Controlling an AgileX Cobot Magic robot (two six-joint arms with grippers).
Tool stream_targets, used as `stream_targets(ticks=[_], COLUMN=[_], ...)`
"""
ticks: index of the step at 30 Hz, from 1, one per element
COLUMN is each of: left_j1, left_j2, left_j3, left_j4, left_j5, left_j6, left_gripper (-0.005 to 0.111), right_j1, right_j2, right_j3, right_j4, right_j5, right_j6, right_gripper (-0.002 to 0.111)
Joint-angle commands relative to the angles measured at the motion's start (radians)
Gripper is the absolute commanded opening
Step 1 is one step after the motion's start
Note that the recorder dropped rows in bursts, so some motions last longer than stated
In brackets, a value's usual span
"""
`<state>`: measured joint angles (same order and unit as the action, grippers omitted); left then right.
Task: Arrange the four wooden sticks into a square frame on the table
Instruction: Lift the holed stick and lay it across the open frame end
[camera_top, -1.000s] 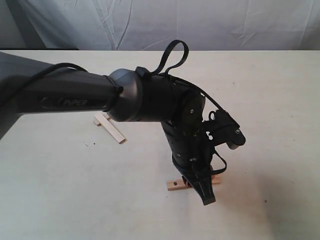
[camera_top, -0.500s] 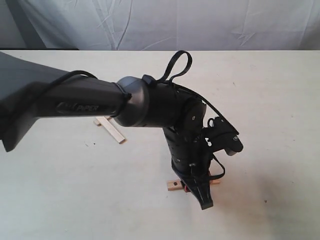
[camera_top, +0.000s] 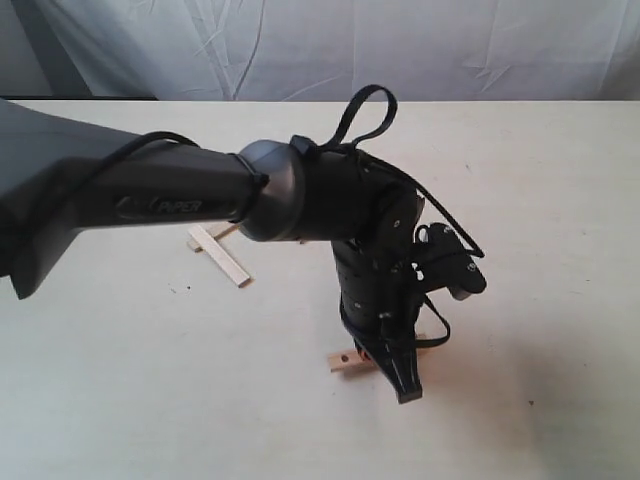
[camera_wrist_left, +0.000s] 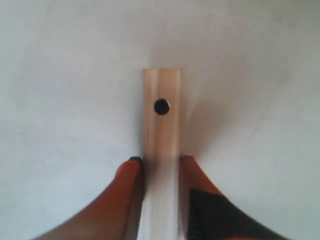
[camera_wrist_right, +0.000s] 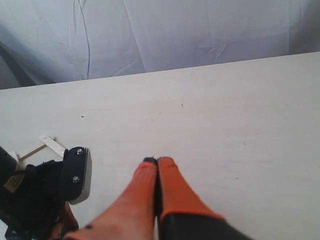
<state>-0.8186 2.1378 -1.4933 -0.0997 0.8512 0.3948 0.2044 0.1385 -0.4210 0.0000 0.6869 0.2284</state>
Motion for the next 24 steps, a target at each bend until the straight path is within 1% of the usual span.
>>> stream_targets(ticks=[1,3,6,15,18,20,24], left_j1=[0.016,0.049,0.113,0.325,0.375,0.394,0.408], left_j2=[-0.027,-0.032,-0.034,-0.034,-0.034,-0.03,-0.03], left_j3=[-0.066,-0.086,-0.103,-0.103,-0.103,-0.101,-0.088], left_j4=[0.171,0.189,0.151,0.11,0.075,0.062,0.064], left_j5=[0.06,0.072,0.075,0.065,0.062,0.047,-0.006], left_j6=[-0.132,-0.152,-0.152,-0.128,-0.102,-0.102,-0.102], left_gripper=[0.0,0.0,0.0,0.0,0.0,0.0,0.0], right_j1=[-0.007,-0.007,-0.007,-0.007,-0.007,-0.007,-0.007], right_j2=[-0.005,-0.005,-0.005,-0.005,-0.005,-0.005,-0.005], right_j3=[0.005,0.005,0.005,0.005,0.005,0.005,0.005], right_j4=[0.0,0.0,0.0,0.0,0.0,0.005,0.005], right_j5=[-0.009,-0.009,-0.009,-0.009,-0.009,-0.01,-0.01], right_j6=[0.001,0.001,0.001,0.001,0.001,0.001,0.001], right_gripper=[-0.001,-0.001,-0.001,-0.001,-0.001,-0.001,-0.001])
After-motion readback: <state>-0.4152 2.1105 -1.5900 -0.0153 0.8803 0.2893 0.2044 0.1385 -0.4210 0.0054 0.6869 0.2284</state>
